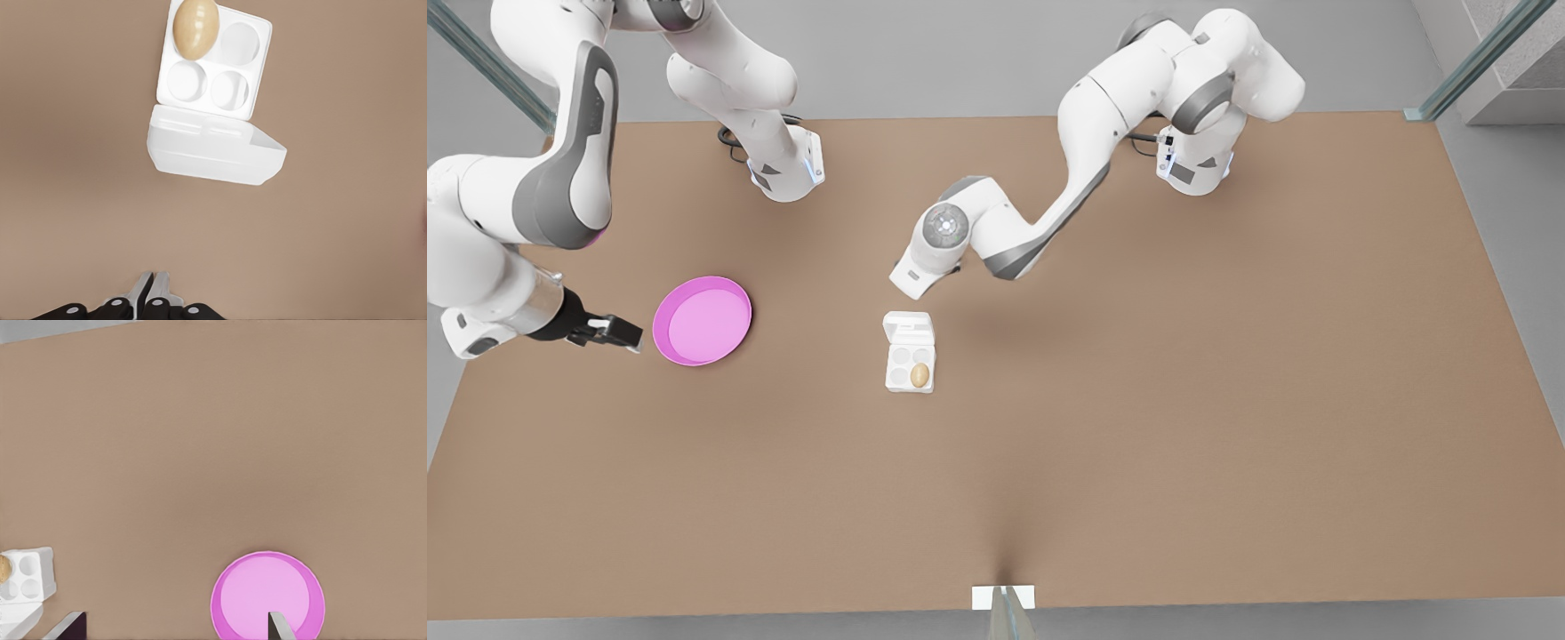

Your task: Pack egg into the box and close the box lid

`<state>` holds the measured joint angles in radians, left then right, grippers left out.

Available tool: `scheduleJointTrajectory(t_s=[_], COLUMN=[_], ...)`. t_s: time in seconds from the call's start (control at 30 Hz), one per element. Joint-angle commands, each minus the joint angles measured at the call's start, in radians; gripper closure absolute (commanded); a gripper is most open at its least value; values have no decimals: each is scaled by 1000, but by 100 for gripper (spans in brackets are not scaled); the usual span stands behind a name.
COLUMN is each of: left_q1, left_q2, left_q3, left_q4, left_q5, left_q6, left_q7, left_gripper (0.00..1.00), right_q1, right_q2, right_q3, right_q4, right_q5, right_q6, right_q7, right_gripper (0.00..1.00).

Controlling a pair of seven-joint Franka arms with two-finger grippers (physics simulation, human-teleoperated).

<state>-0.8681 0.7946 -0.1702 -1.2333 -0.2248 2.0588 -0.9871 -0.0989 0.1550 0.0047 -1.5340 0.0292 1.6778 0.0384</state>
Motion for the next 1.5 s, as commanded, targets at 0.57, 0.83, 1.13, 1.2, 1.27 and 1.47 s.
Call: scheduleJointTrajectory(t_s=[0.57, 0.83, 1.13, 1.2, 1.27, 1.47], left_q1=[-6, -2, 307, 281, 212, 77], left_q2=[140, 169, -123, -60, -69, -31], left_q3=[6, -6, 8, -3, -3, -3], left_q4=[57, 81, 91, 6, -31, -8], left_q5=[73, -4, -21, 5, 13, -36], left_q6=[313, 449, -442, -310, -325, -250], left_q7=[94, 90, 337, 497, 518, 367], left_gripper=[79, 79, 79, 79, 79, 79], right_q1=[-7, -9, -13, -13, -13, -15], right_q2=[20, 21, 21, 21, 23, 23], right_q3=[3, 3, 3, 4, 4, 3], right_q4=[34, 34, 35, 34, 35, 37], right_q5=[8, 8, 8, 8, 8, 8], right_q6=[-47, -46, -44, -44, -44, -44], right_q7=[6, 2, -3, -3, -3, -3], right_gripper=[0, 0, 0, 0, 0, 0])
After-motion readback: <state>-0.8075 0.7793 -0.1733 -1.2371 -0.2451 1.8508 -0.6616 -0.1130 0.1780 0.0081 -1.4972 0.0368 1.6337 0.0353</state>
